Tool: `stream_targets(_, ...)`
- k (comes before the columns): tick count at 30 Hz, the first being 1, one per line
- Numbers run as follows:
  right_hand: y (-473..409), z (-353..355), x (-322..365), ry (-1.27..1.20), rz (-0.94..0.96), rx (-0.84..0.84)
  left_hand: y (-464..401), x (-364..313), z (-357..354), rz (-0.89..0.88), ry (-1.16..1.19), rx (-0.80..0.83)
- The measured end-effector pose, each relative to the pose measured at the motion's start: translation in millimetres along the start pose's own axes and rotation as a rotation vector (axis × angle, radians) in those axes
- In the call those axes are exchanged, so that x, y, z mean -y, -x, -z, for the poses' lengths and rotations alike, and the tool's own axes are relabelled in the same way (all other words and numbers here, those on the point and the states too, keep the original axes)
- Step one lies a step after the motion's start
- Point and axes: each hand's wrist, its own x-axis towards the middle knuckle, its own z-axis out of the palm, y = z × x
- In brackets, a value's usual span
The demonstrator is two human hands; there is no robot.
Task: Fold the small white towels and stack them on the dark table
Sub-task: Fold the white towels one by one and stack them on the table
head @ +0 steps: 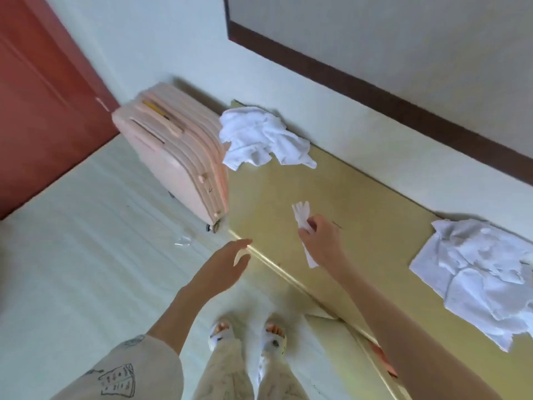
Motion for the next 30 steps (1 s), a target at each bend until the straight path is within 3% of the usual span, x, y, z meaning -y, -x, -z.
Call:
stream_targets(7, 67.0, -107.5, 172.6, 0.128, 0.453, 0.262, 163.1, 100.0, 99.9, 0.316, 0.216, -0.468)
stream_targets(14, 243.7, -275.2, 327.9, 0.13, 0.815, 0.569, 383.2, 226.1, 149.2, 0.586, 0.418, -0.865)
stream_targets(24, 491.9, -475.9, 480.5, 0.106, 1.183, 0.935, 654.2, 379.9, 196.9, 0.843, 0.616, -1.27)
stream_targets(30, 572.1, -585.9, 562.4, 0.154, 1.345, 1.024, 736.6, 471.1, 236.8, 0.889, 0.713, -1.355)
